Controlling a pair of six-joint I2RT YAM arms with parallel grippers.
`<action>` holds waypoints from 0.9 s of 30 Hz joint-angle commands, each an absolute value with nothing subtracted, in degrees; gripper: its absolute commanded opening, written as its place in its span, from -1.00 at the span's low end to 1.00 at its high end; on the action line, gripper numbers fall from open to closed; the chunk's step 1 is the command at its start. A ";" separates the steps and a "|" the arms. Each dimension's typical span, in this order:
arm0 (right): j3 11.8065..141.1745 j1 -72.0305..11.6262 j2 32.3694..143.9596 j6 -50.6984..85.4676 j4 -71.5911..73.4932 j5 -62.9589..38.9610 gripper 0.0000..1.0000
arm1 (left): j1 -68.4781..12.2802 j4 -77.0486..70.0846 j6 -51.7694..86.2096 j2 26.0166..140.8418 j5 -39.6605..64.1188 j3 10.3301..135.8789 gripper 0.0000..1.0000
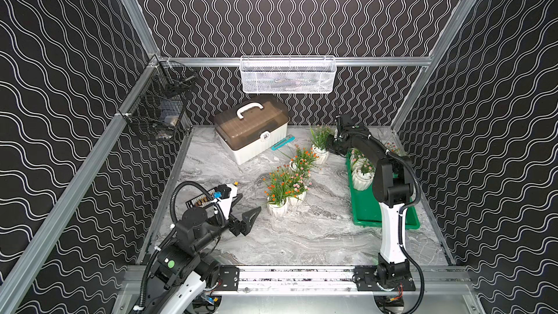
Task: Put the potted gypsophila into the storage box
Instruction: Pick up the baby's breath potted plant from the center of the board.
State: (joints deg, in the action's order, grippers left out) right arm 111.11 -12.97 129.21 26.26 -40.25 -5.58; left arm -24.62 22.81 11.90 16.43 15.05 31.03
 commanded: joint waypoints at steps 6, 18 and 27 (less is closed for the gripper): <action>109.41 -13.59 127.66 24.65 -44.37 -5.34 -0.79 | -23.67 21.31 10.98 17.27 16.51 31.55 0.84; 104.89 -13.99 121.08 25.02 -42.95 -6.83 -1.00 | -23.37 21.49 10.96 16.32 16.07 31.55 0.84; 98.88 -14.50 110.92 26.01 -40.39 -9.42 -1.00 | -23.38 21.62 11.25 16.77 16.70 31.82 0.84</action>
